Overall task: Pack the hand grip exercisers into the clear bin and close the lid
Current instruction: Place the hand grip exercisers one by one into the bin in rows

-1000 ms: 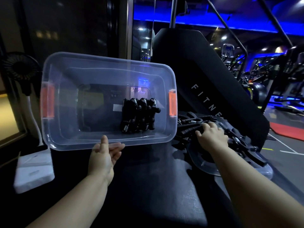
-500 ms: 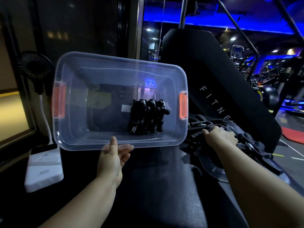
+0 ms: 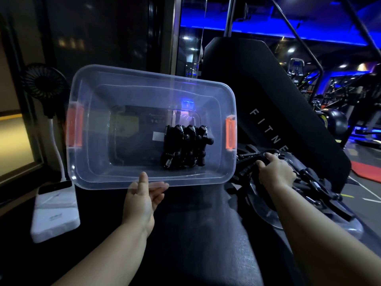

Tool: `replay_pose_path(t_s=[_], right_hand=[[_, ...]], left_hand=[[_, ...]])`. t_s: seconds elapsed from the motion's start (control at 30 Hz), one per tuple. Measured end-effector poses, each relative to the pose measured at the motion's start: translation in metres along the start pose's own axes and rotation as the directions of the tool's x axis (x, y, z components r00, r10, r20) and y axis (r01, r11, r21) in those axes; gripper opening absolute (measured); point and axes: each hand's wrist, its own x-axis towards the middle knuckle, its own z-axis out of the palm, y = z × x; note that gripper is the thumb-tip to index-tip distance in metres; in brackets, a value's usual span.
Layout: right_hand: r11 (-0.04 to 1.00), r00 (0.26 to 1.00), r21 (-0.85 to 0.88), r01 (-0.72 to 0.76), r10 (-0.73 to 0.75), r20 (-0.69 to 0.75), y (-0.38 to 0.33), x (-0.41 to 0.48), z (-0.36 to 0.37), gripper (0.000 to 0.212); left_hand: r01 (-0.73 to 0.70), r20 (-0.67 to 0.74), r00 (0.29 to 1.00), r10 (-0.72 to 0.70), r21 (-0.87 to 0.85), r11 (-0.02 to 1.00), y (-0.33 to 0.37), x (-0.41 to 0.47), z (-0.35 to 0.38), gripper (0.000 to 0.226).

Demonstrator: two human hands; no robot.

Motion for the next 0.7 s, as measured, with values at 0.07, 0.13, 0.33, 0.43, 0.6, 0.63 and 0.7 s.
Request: replay_pose_path(t_s=[0.07,0.13,0.33,0.43,0.6,0.63,0.7], right_hand=[[0.992,0.999,0.120,0.041,-0.038,-0.033,-0.003,-0.004,0.000,0.047],[0.962,0.995,0.263,0.079,-0.057,-0.087,-0.006,-0.007,-0.003,0.048],[0.873,0.965,0.441,0.206,-0.107,-0.240,-0.013,-0.016,-0.022,0.042],[0.817,0.949,0.515,0.259,-0.116,-0.293,-0.018,-0.024,-0.033,0.037],[0.694,0.865,0.578,0.429,-0.132,-0.483,-0.031,-0.041,-0.053,0.037],[0.677,0.850,0.581,0.452,-0.128,-0.512,-0.034,-0.044,-0.058,0.037],[0.666,0.812,0.551,0.502,-0.145,-0.565,-0.041,-0.050,-0.065,0.038]], left_hand=[[0.002,0.001,1.000,-0.002,0.000,1.000,0.000,0.000,0.000,0.034],[0.003,0.004,1.000,-0.003,0.001,1.000,0.000,0.000,0.000,0.036],[0.016,0.002,1.000,-0.015,-0.006,1.000,0.000,0.001,-0.001,0.039],[0.020,0.002,1.000,-0.020,-0.010,1.000,0.000,0.001,0.000,0.040],[0.035,0.000,0.999,-0.035,-0.017,0.999,0.000,0.001,-0.001,0.042],[0.036,0.003,0.999,-0.036,-0.015,0.999,0.000,0.000,-0.001,0.043],[0.037,0.008,0.999,-0.037,-0.014,0.999,-0.001,0.000,-0.002,0.044]])
